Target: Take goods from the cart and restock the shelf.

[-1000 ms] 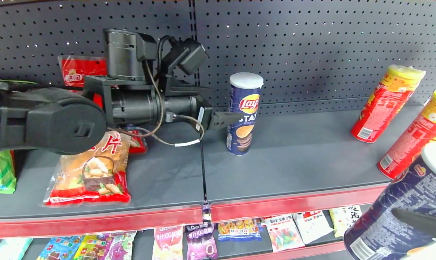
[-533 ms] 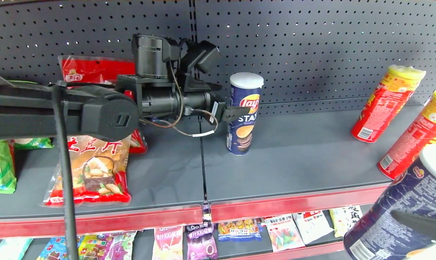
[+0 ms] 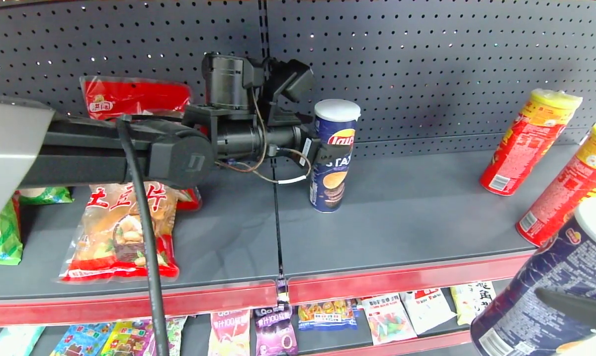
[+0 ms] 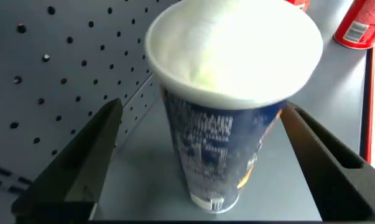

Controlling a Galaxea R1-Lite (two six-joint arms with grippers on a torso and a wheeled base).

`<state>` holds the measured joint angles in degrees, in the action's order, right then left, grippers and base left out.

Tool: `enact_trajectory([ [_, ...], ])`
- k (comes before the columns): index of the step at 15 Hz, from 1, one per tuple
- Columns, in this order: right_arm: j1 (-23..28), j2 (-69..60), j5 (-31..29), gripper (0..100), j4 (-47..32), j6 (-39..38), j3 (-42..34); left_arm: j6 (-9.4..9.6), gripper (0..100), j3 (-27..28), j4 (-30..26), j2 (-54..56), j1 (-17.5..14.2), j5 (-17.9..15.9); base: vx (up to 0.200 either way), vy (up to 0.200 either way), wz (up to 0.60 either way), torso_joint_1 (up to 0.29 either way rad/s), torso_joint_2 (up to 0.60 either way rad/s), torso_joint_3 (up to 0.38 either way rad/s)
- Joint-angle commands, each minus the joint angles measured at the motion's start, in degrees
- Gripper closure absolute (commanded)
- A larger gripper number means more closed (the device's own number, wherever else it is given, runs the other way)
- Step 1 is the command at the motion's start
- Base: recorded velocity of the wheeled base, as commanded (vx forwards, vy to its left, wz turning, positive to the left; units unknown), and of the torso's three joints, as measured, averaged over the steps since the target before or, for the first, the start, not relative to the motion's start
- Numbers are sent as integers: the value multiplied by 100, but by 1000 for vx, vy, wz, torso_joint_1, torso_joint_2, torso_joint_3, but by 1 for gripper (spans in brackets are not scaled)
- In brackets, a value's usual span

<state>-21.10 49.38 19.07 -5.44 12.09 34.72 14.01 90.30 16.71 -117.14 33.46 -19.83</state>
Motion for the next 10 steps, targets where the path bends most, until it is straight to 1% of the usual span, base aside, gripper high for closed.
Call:
enact_trajectory([
  [1, 1, -17, 1, 100, -1, 4, 0, -3, 0, 137, 16, -160, 29, 85, 0, 0, 0, 0, 0, 0],
  [2, 1, -17, 1, 100, -1, 4, 0, -3, 0, 199, 16, -204, 55, 111, 0, 0, 0, 0, 0, 0],
  [3, 1, -17, 1, 100, -1, 4, 0, -3, 100, 269, 16, -266, 55, 111, 0, 0, 0, 0, 0, 0],
  [6, 97, -17, 1, 100, -1, 4, -9, -12, 100, 331, -10, -327, 55, 32, 0, 0, 0, 0, 0, 0],
  [8, 238, -34, 9, 100, -10, 4, -18, -12, 100, 313, -1, -292, 46, -152, 0, 0, 0, 0, 0, 0],
  [10, 229, -43, 18, 100, -1, 4, -18, -21, 100, 278, -1, -195, 11, -240, 0, 0, 0, 0, 0, 0],
])
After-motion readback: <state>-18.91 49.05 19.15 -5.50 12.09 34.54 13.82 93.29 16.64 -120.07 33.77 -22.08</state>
